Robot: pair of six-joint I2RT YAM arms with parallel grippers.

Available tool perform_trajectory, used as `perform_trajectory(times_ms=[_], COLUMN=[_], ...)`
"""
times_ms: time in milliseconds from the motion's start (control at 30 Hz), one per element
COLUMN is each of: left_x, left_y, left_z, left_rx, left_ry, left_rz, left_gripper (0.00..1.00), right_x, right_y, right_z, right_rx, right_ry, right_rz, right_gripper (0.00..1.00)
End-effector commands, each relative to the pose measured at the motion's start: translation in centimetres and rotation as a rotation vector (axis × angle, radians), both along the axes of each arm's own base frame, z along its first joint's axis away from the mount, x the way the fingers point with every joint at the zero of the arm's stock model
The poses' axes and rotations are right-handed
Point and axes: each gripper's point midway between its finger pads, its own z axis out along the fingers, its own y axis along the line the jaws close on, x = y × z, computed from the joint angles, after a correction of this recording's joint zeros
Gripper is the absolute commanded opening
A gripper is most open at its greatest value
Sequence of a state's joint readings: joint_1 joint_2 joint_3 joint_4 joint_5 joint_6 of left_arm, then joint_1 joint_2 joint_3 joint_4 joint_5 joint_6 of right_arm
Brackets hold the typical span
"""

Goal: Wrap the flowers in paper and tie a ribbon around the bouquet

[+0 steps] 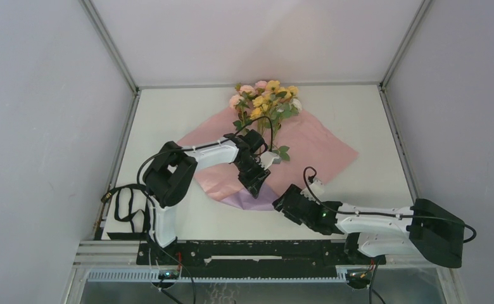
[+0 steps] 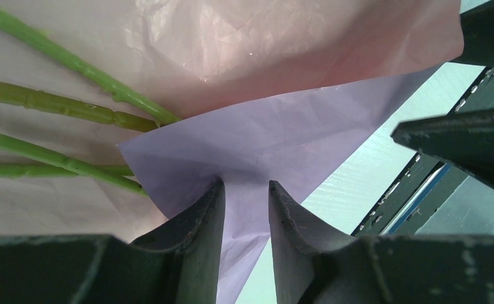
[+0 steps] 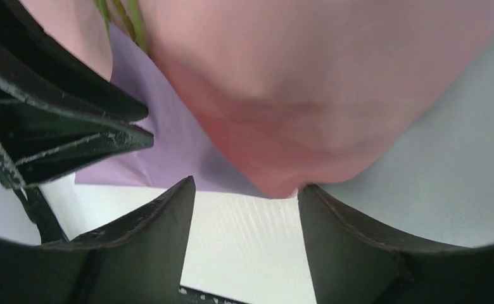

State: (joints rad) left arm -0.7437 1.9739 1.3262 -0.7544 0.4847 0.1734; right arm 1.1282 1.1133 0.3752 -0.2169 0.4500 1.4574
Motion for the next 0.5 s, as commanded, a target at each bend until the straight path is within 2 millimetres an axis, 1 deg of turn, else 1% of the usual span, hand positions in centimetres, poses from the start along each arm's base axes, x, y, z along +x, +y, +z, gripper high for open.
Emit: perform_trajectory(times_ms=[0, 133, 167, 267, 333, 400, 467], left_x=[0.5, 0.6, 0.7, 0.8, 1.0, 1.3, 1.5], left_y=[-0.7, -0.8, -0.7, -0.5, -0.4, -0.3, -0.2], left_z=[0.1, 0.3, 0.3, 0.1, -0.1, -0.4, -0.5], left_rx=[-0.029, -0.034, -0.034, -0.03, -0.029, -0.025, -0.023], left_ry=[-0.017, -0.02, -0.021, -0.015, -0.005, 0.001, 0.006], left_rz=[0.002, 0.001, 0.001, 0.007, 0.02, 0.032, 0.039], left_gripper=[0.37, 0.37, 0.37, 0.37, 0.37, 0.37, 0.37], right_x=[1.2, 1.2, 1.1, 1.2, 1.5, 2.0, 2.6], right_y=[-1.4, -1.0, -1.1, -1.5, -1.9, -2.1, -1.9], right_z=[-1.0, -1.5, -1.7, -1.8, -1.2, -0.3, 0.8], right_rx=[-0.078, -0.1, -0.11, -0.143, -0.175, -0.215, -0.254], right_ry=[-0.023, -0.025, -0.024, -0.038, -0.064, -0.102, -0.151], right_rz=[-0.041, 0.0, 0.005, 0.019, 0.031, 0.053, 0.095], right_gripper=[0.65, 0.46, 0.42, 0.25, 0.16, 0.09, 0.04])
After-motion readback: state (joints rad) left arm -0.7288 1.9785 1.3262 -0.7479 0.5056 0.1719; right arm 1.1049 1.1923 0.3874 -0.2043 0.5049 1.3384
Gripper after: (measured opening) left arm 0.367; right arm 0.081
